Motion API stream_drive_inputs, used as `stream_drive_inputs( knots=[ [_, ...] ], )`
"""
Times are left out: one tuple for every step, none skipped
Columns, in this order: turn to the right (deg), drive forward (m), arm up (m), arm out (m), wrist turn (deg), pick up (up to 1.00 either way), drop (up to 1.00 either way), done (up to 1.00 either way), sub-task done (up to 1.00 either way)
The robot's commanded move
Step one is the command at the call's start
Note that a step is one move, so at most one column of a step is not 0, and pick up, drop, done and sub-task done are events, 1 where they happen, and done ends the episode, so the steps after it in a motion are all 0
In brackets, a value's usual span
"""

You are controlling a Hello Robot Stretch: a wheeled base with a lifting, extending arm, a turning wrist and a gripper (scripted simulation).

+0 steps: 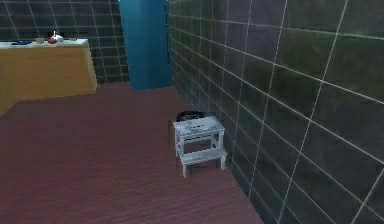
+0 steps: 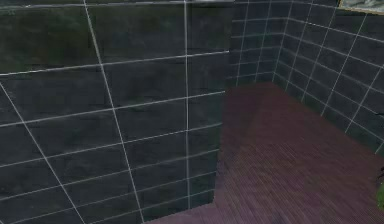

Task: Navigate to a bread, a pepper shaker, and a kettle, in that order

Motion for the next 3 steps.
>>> stream_drive_inputs(
  knots=[
    [21.0,0.0,0.0,0.0,0.0,0.0,0.0,0.0,0.0],
    [0.0,0.35,0.0,0.0,0.0,0.0,0.0,0.0,0.0],
    [-45.0,0.0,0.0,0.0,0.0,0.0,0.0,0.0,0.0]
  ],
)
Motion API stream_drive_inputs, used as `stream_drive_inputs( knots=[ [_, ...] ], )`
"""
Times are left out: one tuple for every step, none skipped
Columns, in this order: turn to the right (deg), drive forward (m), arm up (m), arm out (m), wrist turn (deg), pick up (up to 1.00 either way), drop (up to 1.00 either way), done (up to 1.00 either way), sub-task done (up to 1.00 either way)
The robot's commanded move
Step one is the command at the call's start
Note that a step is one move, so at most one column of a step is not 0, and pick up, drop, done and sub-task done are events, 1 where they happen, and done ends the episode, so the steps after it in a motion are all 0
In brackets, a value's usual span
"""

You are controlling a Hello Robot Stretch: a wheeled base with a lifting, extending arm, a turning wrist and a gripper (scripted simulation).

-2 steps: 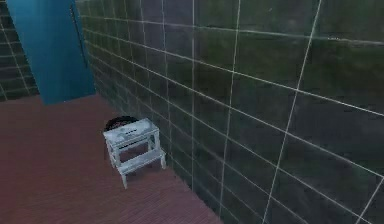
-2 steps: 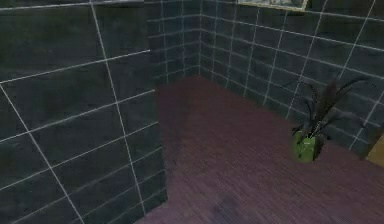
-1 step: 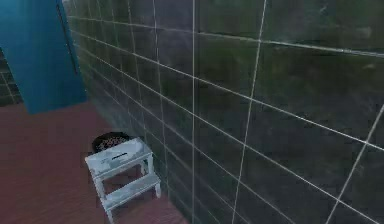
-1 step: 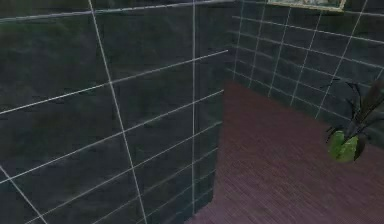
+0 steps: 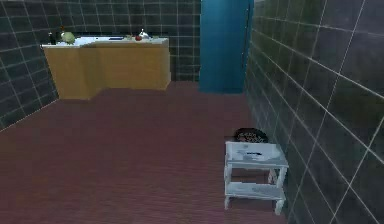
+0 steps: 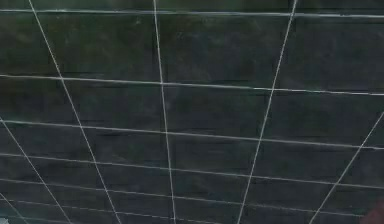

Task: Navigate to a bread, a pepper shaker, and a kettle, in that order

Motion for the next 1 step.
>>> stream_drive_inputs(
  knots=[
    [-27.0,0.0,0.0,0.0,0.0,0.0,0.0,0.0,0.0]
  ],
)
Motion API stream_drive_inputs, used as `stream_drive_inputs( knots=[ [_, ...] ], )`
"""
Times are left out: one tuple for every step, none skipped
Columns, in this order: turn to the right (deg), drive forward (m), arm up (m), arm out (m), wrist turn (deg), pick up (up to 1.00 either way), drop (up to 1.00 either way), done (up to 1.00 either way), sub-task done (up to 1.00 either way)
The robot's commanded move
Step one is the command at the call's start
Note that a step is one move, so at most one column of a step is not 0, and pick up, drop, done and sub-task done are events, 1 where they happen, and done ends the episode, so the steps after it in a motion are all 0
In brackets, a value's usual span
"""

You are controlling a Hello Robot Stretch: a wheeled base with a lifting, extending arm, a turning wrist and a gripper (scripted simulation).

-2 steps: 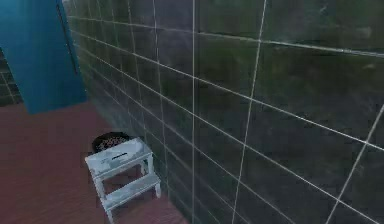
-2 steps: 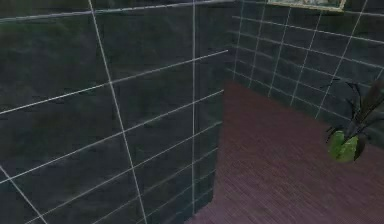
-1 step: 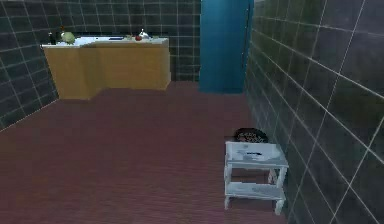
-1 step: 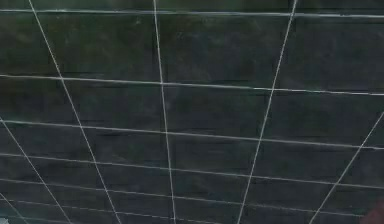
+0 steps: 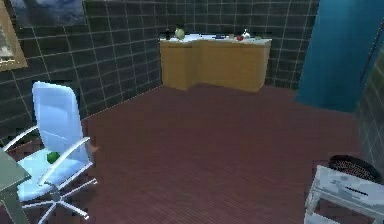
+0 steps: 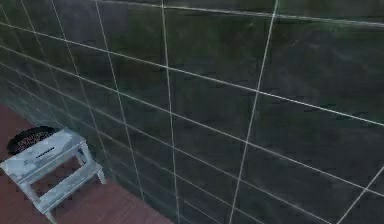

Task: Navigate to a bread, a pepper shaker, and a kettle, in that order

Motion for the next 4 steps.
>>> stream_drive_inputs(
  knots=[
    [0.0,1.0,0.0,0.0,0.0,0.0,0.0,0.0,0.0],
    [0.0,1.0,0.0,0.0,0.0,0.0,0.0,0.0,0.0],
    [-3.0,0.0,0.0,0.0,0.0,0.0,0.0,0.0,0.0],
    [0.0,1.0,0.0,0.0,0.0,0.0,0.0,0.0,0.0]
  ],
)
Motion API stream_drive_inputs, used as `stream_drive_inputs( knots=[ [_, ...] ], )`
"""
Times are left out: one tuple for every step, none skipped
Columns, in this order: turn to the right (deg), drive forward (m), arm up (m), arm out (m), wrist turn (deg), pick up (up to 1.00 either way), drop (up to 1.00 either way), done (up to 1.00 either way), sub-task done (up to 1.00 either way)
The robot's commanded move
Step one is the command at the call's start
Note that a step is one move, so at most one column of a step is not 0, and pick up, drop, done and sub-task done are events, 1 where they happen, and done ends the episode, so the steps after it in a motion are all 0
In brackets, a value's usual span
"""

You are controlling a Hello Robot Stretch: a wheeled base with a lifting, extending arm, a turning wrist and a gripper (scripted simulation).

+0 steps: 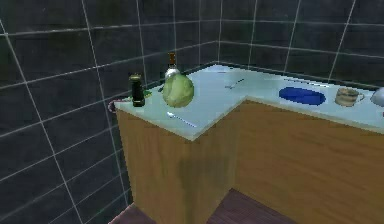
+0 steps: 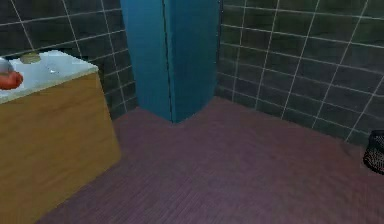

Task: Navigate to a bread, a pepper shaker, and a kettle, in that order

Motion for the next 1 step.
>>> stream_drive_inputs(
  knots=[
    [0.0,0.3,0.0,0.0,0.0,0.0,0.0,0.0,0.0]
  ],
)
